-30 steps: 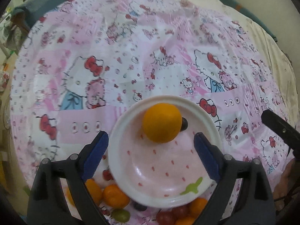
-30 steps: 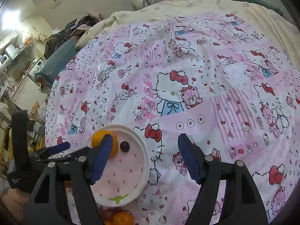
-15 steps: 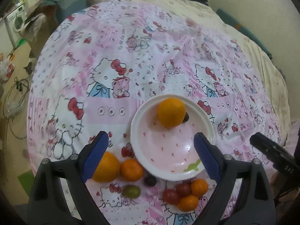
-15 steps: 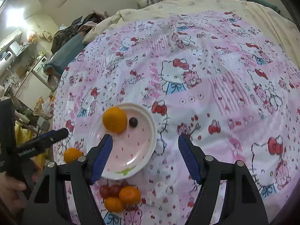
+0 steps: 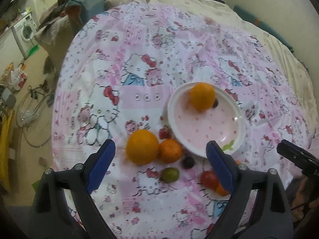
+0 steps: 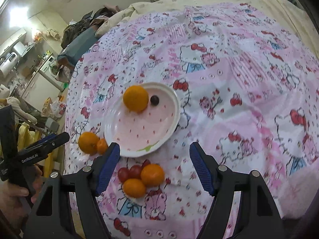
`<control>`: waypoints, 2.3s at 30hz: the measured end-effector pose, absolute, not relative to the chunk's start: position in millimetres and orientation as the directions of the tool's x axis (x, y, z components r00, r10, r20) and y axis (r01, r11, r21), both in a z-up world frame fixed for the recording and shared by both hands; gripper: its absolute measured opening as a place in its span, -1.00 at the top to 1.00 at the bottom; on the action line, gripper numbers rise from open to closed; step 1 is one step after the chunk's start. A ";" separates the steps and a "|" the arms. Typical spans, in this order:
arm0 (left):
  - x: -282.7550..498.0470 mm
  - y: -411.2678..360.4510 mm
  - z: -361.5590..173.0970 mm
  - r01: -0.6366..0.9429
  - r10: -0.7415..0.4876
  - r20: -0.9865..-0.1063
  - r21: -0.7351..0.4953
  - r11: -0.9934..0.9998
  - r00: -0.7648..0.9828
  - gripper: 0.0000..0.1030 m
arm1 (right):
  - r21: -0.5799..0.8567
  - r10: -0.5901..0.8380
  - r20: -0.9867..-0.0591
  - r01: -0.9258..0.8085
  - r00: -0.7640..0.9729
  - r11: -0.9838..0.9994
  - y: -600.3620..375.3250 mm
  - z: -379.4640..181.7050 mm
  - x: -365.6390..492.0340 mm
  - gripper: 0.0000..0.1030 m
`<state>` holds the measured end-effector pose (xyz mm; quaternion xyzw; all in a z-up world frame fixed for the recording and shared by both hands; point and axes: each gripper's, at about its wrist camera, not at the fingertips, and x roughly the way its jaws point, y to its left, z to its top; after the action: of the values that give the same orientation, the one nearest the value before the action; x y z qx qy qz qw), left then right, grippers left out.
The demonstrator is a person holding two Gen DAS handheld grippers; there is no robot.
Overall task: Organize fruits
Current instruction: 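Move the left tool to the second large orange and close it, then close the right tool on a small tangerine while the left tool holds the orange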
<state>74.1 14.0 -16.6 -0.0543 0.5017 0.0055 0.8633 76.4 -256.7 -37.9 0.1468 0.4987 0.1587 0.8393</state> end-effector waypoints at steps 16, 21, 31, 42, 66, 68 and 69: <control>94.5 53.3 -62.6 -0.272 -0.054 -0.940 -0.152 0.950 0.336 -0.75 | 0.460 0.417 -0.814 0.008 0.405 0.888 -264.1 -64.0 82.6 -0.46; 110.5 46.8 -85.6 -0.288 -0.047 -0.965 -0.124 0.950 0.259 -0.70 | 0.482 0.437 -0.812 0.023 0.386 0.876 -264.5 -68.5 83.9 -0.46; 131.7 41.9 -113.2 -0.300 -0.078 -0.975 -0.140 0.944 0.210 -0.18 | 0.500 0.449 -0.813 0.049 0.369 0.865 -270.6 -74.4 85.6 -0.46; 121.8 43.9 -101.0 -0.299 -0.025 -0.977 -0.090 0.950 0.212 -0.04 | 0.487 0.442 -0.817 0.031 0.370 0.873 -265.7 -72.0 85.8 -0.46; 82.3 9.6 -40.5 -0.118 -0.082 -0.922 -0.137 0.984 0.379 -0.04 | 0.499 0.476 -0.842 0.031 0.253 0.866 -254.3 -96.4 74.3 -0.46; 82.4 9.3 -41.4 -0.123 -0.082 -0.923 -0.137 0.983 0.377 -0.04 | 0.527 0.508 -0.834 0.034 0.216 0.849 -249.6 -102.9 71.6 -0.46; 82.9 9.7 -42.1 -0.127 -0.080 -0.924 -0.137 0.982 0.375 -0.04 | 0.535 0.517 -0.831 0.036 0.206 0.844 -248.3 -104.3 70.6 -0.46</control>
<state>82.9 9.7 -42.1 -0.0927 0.5589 0.0143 0.8239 70.6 -248.3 -104.3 0.2272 0.6089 0.1620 0.7425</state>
